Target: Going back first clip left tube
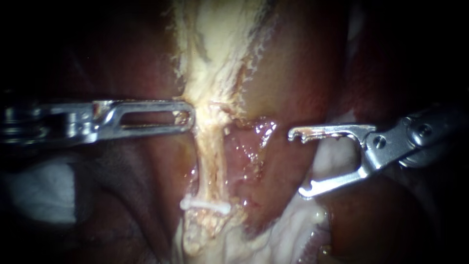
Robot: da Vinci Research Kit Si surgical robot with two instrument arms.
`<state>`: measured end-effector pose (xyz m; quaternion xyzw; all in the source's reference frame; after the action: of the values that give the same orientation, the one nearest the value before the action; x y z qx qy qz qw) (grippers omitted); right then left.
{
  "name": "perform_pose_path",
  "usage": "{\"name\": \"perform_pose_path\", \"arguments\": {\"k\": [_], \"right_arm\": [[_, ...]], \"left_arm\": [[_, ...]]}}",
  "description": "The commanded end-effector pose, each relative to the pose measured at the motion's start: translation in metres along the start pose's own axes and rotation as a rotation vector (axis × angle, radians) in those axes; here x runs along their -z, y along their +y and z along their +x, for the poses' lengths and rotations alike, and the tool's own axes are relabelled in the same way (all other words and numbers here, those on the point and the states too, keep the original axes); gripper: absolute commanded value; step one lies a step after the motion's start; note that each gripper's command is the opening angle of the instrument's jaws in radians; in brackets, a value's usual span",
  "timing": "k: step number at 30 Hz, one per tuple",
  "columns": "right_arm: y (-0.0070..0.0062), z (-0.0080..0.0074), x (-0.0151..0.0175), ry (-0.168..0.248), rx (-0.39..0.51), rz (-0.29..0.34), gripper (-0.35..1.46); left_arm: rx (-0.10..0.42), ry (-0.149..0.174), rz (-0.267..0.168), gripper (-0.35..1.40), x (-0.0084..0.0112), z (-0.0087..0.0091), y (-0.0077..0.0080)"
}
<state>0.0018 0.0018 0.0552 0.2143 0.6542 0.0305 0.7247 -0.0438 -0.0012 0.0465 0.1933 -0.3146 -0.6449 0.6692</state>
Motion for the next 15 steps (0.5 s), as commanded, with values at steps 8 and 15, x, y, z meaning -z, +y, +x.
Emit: {"name": "perform_pose_path", "arguments": {"k": [8,15], "right_arm": [[0.0000,0.0001,0.0000,0.005,-0.001,-0.002,0.59],[0.0001,0.0002,0.0000,0.008,0.004,-0.004,0.59]], "left_arm": [[0.002,0.006,0.005,-0.35,-0.0014,0.0001,-0.0011],[0.001,0.006,0.005,-0.35,-0.0012,0.0001,-0.0010]]}}
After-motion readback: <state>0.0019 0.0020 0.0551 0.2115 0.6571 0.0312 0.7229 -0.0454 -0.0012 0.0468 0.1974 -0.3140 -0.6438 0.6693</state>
